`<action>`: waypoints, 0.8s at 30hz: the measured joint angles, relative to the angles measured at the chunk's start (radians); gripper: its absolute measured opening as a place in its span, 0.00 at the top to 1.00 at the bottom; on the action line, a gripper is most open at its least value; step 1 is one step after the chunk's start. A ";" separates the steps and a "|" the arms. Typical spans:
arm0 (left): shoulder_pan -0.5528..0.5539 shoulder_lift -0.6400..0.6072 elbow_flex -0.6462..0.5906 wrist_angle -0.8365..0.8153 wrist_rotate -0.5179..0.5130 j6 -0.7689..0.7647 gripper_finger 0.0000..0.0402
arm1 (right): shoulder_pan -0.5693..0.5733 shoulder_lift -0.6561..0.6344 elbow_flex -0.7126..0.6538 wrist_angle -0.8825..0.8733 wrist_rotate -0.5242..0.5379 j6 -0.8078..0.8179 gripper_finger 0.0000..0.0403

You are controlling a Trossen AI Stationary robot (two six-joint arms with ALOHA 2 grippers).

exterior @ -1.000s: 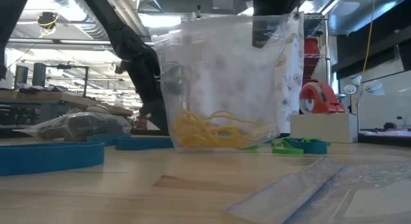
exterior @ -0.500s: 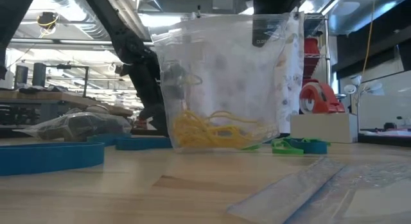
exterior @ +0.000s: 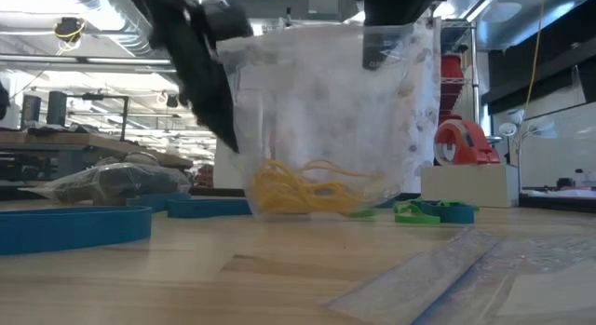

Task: Sort rubber bands
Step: Put the yellow rubber band into the transparent zip bag

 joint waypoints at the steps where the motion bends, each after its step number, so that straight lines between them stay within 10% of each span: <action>1: -0.026 -0.039 0.000 -0.010 -0.001 -0.025 1.00 | -0.002 0.000 0.000 0.001 0.006 -0.005 1.00; 12: -0.297 -0.386 0.001 0.015 0.000 -0.298 1.00 | -0.069 -0.017 0.000 0.024 0.035 -0.061 1.00; 24: -0.469 -0.437 0.002 0.279 -0.003 -0.354 1.00 | -0.111 -0.020 0.003 0.039 0.021 -0.125 1.00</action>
